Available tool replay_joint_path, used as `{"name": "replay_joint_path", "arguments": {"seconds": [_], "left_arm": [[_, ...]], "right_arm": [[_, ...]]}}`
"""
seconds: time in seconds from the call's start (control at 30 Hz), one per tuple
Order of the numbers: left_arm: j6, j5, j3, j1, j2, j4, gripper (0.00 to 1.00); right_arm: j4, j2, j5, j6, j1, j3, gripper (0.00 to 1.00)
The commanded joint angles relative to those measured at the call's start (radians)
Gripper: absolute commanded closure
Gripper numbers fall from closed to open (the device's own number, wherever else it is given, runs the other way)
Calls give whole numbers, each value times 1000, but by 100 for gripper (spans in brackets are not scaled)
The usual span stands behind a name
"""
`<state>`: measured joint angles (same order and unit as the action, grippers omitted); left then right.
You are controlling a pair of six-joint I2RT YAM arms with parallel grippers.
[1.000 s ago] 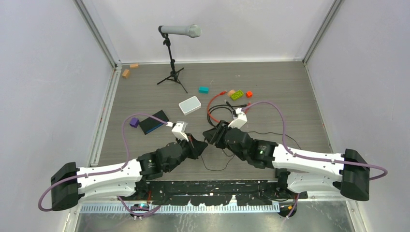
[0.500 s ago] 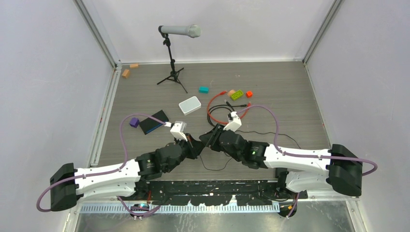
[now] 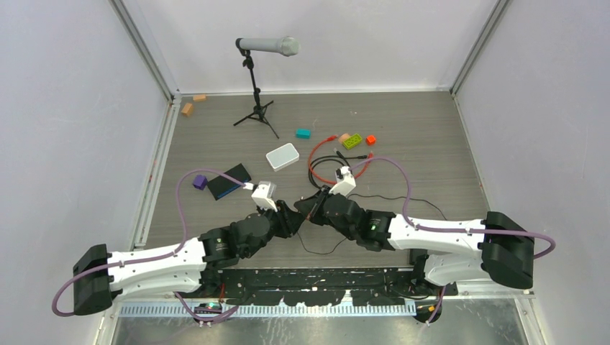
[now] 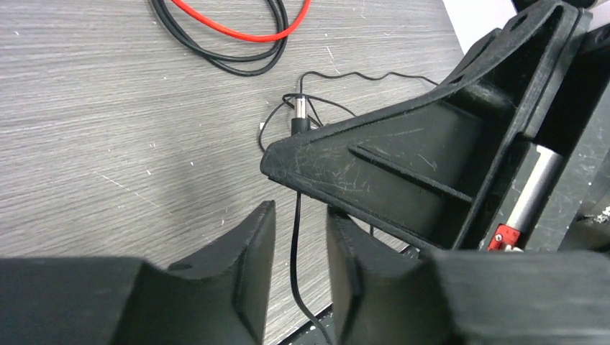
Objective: Insert the plug into the switch port
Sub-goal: Pick up the power from the center of the board.
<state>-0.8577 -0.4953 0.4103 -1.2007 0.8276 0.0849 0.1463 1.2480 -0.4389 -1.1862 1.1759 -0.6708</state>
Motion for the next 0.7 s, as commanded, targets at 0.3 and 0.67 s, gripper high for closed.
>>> {"name": "replay_joint_path", "arguments": {"seconds": [0.3,0.67], "left_arm": [[20,65,56,-3,-90,-51,41],[9,15,106,-2,-251,-380,37]], "right_arm": [[-138,-170,-172,111,7,-9,99],[-231,-406,-190,411,6,37,99]]}}
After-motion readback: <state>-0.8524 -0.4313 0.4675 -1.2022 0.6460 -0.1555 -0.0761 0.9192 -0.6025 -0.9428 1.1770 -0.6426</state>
